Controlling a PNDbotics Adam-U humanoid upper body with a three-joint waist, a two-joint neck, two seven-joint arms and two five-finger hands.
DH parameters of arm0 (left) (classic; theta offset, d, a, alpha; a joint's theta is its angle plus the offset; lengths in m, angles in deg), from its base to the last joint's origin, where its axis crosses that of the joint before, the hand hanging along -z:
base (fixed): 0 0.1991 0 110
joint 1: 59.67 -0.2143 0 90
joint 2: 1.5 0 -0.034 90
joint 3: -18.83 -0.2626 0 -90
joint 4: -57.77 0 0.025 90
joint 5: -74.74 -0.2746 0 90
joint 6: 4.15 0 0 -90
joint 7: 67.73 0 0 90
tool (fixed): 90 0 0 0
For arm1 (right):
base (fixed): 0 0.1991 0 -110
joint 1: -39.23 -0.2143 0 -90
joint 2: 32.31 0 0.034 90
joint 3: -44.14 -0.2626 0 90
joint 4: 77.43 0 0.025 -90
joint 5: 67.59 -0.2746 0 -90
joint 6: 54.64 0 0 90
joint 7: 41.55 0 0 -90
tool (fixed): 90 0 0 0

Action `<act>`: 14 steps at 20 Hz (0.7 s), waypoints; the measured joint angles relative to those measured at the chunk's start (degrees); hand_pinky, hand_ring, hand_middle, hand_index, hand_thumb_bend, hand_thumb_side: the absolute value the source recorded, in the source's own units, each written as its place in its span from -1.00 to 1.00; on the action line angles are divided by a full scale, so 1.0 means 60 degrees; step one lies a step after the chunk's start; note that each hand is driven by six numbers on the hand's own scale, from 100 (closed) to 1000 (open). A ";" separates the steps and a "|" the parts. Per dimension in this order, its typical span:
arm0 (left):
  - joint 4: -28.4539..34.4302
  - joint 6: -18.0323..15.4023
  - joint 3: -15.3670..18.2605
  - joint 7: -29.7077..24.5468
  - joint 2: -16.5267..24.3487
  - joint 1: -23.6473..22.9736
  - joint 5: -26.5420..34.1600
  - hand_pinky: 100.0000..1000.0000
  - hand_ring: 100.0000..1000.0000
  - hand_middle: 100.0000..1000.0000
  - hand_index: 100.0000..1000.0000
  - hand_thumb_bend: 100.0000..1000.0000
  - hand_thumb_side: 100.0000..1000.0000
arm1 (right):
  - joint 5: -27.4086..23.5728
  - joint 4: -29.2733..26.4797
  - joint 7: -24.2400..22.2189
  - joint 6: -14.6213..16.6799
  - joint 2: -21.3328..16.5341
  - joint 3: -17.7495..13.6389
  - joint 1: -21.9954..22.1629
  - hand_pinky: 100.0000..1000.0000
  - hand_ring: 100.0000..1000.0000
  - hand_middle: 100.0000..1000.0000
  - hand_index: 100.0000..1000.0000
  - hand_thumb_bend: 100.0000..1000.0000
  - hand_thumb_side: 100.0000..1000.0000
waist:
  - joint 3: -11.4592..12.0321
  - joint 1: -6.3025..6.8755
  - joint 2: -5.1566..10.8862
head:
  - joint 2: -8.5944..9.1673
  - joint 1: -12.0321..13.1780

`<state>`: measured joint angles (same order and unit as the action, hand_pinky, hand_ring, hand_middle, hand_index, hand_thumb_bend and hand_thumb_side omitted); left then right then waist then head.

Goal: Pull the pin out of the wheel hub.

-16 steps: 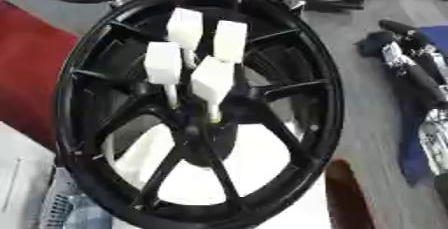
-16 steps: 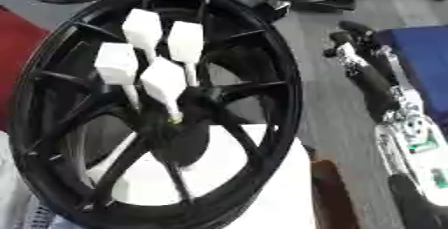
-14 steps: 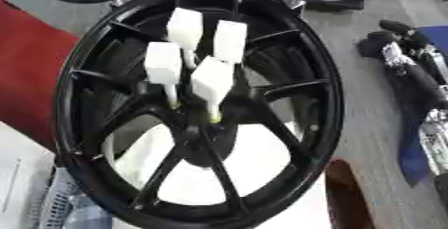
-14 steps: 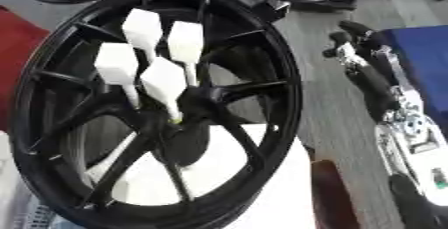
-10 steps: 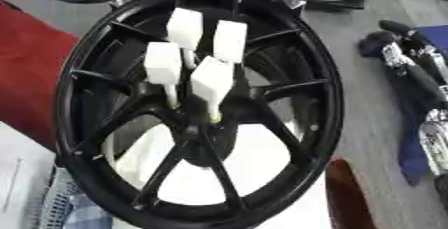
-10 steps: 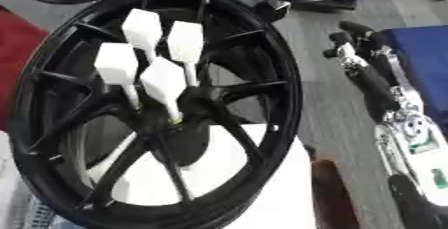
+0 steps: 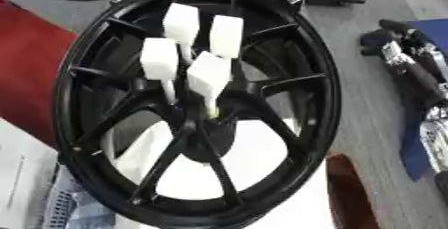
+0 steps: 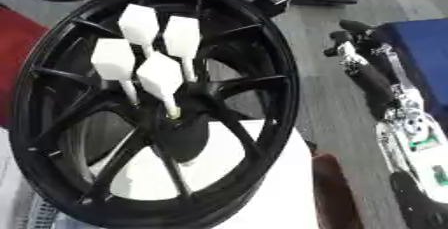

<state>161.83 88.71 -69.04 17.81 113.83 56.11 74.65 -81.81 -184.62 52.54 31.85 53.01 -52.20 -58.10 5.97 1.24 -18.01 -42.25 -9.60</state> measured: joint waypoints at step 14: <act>-0.1043 -0.1694 -0.1838 -0.5885 0.2653 0.3143 -0.1437 0.54 0.39 0.31 0.57 -0.36 0.14 | 0.0260 -0.0155 0.0039 0.0023 -0.0306 -0.0002 0.0404 0.85 0.24 0.36 0.62 -1.00 -0.31 | -0.0041 0.0064 0.0000 | -0.0091 -0.0458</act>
<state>155.57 78.54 -80.07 -17.49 129.75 74.97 66.03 -80.25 -185.55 52.77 31.99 51.17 -52.21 -55.68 5.72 1.62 -18.01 -42.79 -12.35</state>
